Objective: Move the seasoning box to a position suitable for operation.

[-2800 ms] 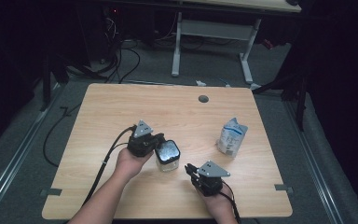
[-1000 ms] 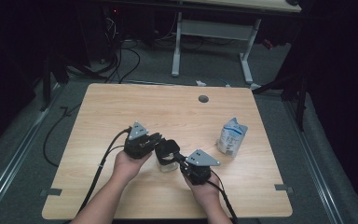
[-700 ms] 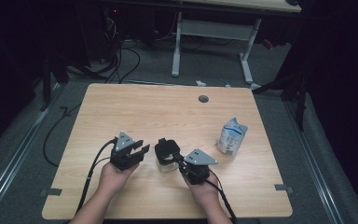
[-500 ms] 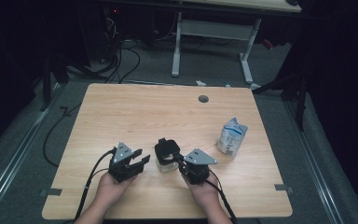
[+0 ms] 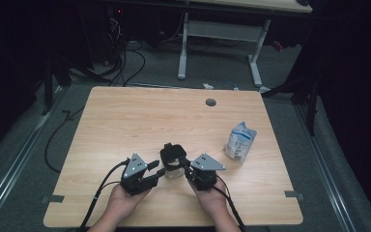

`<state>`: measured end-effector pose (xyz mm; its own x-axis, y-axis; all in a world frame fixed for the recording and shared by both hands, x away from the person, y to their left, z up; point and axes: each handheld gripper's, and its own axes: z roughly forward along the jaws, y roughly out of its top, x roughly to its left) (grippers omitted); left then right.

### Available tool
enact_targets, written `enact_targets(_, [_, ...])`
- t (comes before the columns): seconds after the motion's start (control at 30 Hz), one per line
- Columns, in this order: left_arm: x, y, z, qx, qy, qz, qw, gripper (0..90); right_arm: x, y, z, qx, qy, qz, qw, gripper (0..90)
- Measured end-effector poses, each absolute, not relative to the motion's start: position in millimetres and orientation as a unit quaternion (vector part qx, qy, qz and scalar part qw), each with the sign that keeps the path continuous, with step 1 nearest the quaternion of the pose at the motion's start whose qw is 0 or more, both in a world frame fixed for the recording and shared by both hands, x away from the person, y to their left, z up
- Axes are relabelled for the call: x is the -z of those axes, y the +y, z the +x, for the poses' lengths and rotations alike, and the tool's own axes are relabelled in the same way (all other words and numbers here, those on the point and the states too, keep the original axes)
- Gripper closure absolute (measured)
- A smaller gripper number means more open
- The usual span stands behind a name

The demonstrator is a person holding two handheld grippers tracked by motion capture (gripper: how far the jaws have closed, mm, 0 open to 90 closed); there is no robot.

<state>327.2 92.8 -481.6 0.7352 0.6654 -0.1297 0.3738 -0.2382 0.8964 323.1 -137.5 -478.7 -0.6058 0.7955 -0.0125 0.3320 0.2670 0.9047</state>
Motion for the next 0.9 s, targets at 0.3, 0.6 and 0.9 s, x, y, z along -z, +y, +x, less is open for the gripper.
enact_targets(0.3, [481.6, 87.0, 334.0, -0.141, 0.336, 0.767, 0.529, 78.7, 476.5, -138.1, 321.8, -0.487, 0.755, 0.366, 0.242, 87.7])
enact_targets(0.6, [482.2, 78.7, 334.6, -0.153, 0.330, 0.765, 0.531, 89.8, 476.2, -137.3, 319.6, -0.486, 0.758, 0.362, 0.242, 87.6])
enact_targets(0.9, [476.3, 75.1, 337.6, -0.162, 0.334, 0.755, 0.541, 89.8, 484.3, -127.4, 317.6, -0.474, 0.769, 0.351, 0.247, 88.5])
